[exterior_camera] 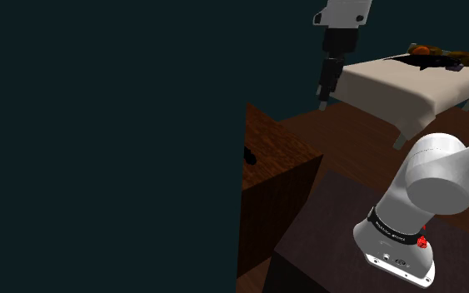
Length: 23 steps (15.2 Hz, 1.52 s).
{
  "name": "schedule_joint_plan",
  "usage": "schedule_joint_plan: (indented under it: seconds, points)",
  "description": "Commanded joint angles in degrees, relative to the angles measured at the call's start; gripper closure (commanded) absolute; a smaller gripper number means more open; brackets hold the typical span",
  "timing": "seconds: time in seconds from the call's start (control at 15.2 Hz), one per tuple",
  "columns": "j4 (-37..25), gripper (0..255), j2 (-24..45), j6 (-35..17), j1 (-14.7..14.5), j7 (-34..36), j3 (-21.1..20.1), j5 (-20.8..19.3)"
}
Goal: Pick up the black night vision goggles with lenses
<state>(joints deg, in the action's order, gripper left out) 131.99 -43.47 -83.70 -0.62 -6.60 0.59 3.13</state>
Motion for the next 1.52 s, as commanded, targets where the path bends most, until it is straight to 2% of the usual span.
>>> schedule_joint_plan:
  seconds: [0.0, 0.73, 1.45]
  points:
    - [0.00, 0, 0.00, 0.00, 0.00, 0.00, 0.00, 0.00]
    - [5.93, 0, 14.76, -23.09, 1.96, 5.43, -1.88, 0.23]
    - [1.75, 0, 36.25, -42.73, 3.87, 11.23, -2.53, -1.08]
